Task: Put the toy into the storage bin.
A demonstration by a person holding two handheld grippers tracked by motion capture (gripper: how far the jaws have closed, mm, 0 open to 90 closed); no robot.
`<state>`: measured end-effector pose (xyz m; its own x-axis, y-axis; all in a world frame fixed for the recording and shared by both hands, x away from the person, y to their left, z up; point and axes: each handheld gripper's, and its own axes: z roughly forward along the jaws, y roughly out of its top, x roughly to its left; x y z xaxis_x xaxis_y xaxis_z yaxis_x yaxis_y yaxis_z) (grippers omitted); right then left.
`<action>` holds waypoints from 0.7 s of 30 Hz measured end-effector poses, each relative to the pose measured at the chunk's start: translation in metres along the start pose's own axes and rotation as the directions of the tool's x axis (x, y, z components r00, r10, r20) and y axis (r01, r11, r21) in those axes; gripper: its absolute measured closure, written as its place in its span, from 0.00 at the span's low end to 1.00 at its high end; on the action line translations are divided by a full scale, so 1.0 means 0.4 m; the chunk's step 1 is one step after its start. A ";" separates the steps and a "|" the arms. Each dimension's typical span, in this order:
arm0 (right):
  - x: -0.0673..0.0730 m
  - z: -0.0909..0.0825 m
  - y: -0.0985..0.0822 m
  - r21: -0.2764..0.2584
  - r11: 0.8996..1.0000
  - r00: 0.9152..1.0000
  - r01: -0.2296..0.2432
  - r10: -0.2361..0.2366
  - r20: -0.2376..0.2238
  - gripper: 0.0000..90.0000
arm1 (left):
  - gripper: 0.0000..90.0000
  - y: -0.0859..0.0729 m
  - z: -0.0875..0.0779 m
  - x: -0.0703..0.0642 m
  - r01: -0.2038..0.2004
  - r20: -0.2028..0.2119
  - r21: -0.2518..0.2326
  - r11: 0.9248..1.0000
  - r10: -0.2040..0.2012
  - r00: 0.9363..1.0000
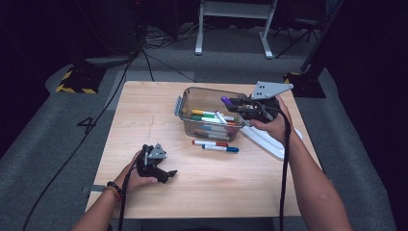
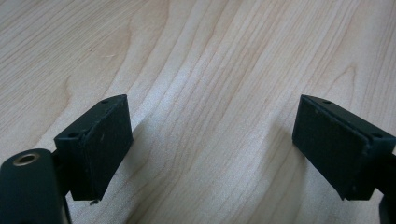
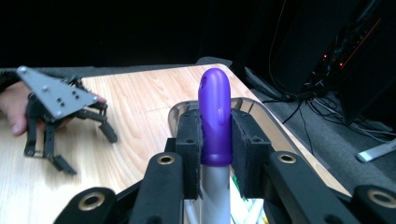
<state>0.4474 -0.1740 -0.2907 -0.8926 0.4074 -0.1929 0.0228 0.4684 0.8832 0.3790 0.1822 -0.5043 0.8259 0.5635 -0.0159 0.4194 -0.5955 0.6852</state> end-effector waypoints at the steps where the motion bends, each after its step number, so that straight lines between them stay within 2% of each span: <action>1: -0.005 0.007 0.003 0.003 1.000 1.000 -0.001 0.001 0.002 0.83 | 0.14 0.000 0.000 0.000 -0.001 0.000 -0.001 1.000 0.001 1.000; 6: -0.021 0.040 0.013 0.012 1.000 1.000 -0.009 0.009 -0.002 0.83 | 0.14 0.000 0.000 0.000 -0.001 0.000 -0.001 1.000 0.001 1.000; 11: -0.037 0.092 0.017 0.050 0.999 1.000 -0.012 0.012 -0.001 0.83 | 0.14 0.000 0.000 0.000 0.000 0.000 0.000 1.000 0.000 1.000; 21: -0.064 0.174 -0.014 0.138 0.990 1.000 -0.026 0.027 -0.002 0.83 | 0.14 0.000 0.000 0.000 -0.001 0.000 -0.001 1.000 0.001 1.000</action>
<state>0.5016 -0.1326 -0.3204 -0.8925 0.4184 -0.1685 0.1084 0.5614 0.8204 0.3790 0.1822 -0.5044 0.8263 0.5631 -0.0154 0.4183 -0.5951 0.6862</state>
